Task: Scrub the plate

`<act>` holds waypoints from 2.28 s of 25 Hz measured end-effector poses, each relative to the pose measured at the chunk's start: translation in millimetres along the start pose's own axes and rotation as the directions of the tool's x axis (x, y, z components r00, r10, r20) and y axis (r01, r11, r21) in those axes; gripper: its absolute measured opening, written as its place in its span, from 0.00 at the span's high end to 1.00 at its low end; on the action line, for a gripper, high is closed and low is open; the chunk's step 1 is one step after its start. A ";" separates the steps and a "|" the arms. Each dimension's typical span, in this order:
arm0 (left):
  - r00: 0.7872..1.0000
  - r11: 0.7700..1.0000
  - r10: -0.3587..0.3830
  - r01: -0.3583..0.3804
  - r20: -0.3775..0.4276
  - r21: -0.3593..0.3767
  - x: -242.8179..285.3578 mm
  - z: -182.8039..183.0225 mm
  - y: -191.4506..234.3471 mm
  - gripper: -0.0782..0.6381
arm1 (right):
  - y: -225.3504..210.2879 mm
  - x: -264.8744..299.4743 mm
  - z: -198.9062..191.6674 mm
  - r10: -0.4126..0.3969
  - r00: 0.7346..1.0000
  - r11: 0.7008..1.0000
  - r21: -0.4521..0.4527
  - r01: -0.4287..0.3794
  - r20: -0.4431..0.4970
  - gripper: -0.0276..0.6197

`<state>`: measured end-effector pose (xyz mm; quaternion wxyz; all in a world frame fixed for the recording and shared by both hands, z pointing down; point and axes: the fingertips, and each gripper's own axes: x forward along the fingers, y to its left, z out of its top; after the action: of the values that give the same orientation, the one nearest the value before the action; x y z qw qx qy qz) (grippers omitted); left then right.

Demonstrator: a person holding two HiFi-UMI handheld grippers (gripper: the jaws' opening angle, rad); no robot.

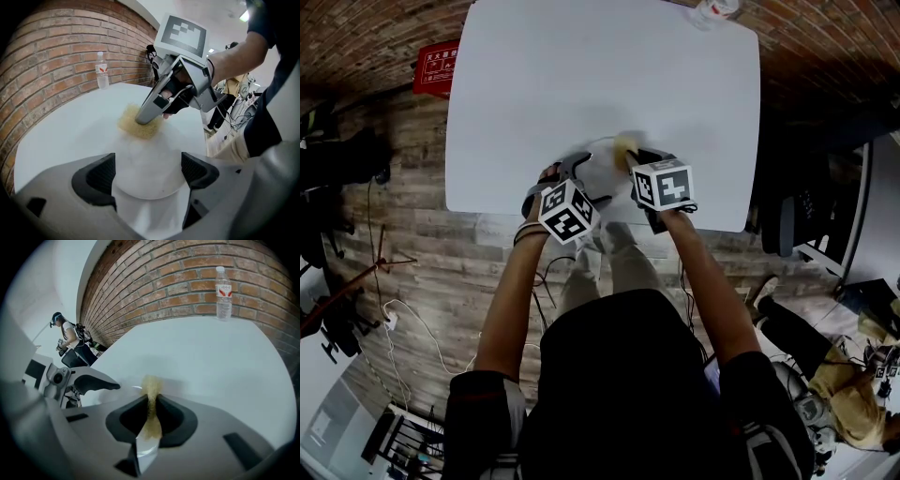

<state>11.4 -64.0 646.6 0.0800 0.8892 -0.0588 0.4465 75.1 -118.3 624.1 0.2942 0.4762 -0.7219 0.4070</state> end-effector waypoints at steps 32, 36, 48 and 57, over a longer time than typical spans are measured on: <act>1.000 1.000 -0.007 0.007 0.014 0.010 1.1 0.4 0.0 0.31 | 41.9 15.8 -24.7 0.073 0.994 0.996 -0.034 -0.076 -0.084 0.89; 1.000 1.000 -0.007 0.007 0.015 0.011 0.2 -1.0 0.8 0.31 | 53.4 18.0 -26.5 0.090 0.992 0.994 -0.054 -0.096 -0.093 0.89; 1.000 1.000 -0.008 0.008 0.018 0.011 -0.8 -1.1 0.5 0.31 | 65.8 19.3 -35.7 0.106 0.988 0.992 -0.053 -0.112 -0.117 0.89; 1.000 1.000 -0.008 0.008 0.017 0.011 -2.1 -1.0 -0.4 0.31 | 68.7 19.2 -34.5 0.128 0.985 0.990 -0.050 -0.135 -0.119 0.89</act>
<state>9.4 -63.3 645.4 0.0767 0.8937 -0.0537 0.4388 5.5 -82.2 635.7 0.3217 0.3943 -0.7449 0.4314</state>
